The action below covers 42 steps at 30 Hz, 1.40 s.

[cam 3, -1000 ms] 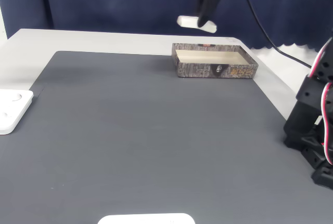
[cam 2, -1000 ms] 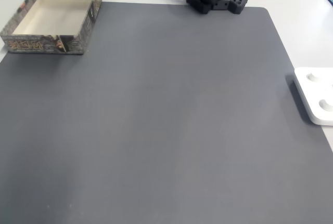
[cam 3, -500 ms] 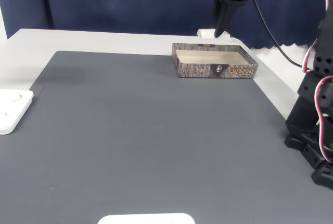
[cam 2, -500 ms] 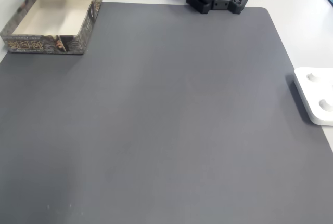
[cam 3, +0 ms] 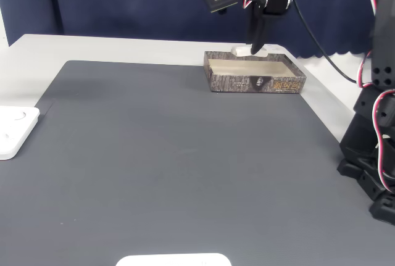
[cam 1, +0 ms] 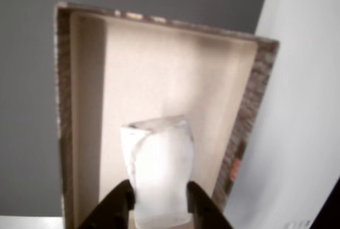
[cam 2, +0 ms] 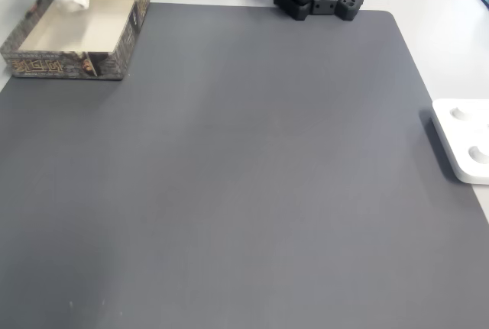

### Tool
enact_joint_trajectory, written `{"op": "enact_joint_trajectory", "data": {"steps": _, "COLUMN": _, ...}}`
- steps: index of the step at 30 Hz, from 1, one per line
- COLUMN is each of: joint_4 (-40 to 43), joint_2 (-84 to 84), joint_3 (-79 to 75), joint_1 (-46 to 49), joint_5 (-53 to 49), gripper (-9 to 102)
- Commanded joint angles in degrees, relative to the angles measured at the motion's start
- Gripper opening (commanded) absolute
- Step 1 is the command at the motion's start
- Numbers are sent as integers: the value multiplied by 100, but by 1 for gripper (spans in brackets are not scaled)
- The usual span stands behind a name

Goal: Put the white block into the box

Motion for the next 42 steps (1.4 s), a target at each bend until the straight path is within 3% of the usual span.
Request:
{"op": "enact_joint_trajectory", "data": {"steps": 1, "joint_4": -53, "joint_2": -18, "joint_3": -483, "joint_1": 53, "joint_5": 88, "gripper": -2}}
{"op": "enact_joint_trajectory", "data": {"steps": 22, "joint_4": 18, "joint_2": -404, "joint_3": -659, "joint_1": 149, "joint_5": 325, "gripper": -1}}
{"op": "enact_joint_trajectory", "data": {"steps": 35, "joint_4": -26, "joint_2": -606, "joint_3": -773, "joint_1": 378, "joint_5": 422, "gripper": 11}}
{"op": "enact_joint_trajectory", "data": {"steps": 42, "joint_4": -325, "joint_2": -615, "joint_3": -967, "joint_1": 255, "joint_5": 466, "gripper": 28}}
